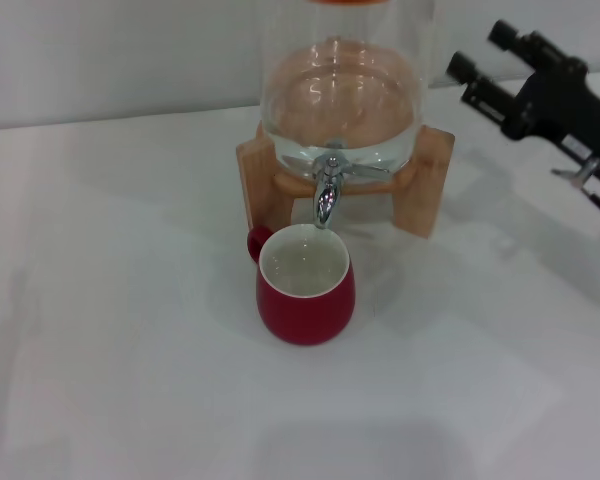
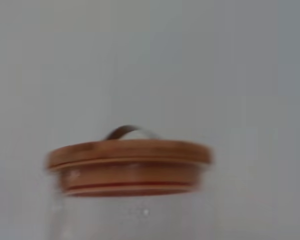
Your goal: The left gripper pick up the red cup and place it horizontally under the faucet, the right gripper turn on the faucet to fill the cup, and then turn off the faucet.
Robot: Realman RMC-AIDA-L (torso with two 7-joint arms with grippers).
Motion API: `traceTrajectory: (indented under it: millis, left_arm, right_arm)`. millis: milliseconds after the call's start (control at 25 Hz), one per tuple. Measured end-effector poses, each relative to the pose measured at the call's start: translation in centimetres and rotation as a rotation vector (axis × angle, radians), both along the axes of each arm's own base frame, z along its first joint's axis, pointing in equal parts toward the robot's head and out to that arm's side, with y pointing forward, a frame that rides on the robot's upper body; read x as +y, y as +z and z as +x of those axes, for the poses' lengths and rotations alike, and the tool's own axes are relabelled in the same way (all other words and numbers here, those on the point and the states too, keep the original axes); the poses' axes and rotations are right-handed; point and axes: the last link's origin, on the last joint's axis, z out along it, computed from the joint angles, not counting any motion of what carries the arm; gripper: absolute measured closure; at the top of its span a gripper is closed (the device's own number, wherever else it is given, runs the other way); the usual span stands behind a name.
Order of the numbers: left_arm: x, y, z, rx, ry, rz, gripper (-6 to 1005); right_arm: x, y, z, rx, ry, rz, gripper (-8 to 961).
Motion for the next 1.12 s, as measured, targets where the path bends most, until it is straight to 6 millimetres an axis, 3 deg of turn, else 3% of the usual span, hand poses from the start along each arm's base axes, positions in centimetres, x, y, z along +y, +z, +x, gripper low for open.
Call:
traceTrajectory:
  millis: [640,1120]
  left_arm:
    - [-0.9,1.9,-1.7,-0.048,0.093,0.132,441]
    - [-2.7,2.7,-3.1,-0.073,0.169,0.205,423]
  right_arm:
    - [1.8,4.5,4.2,0.018,-0.305,0.332,234]
    - [-0.2,6.7,8.5,0.045,-0.493,0.445,222]
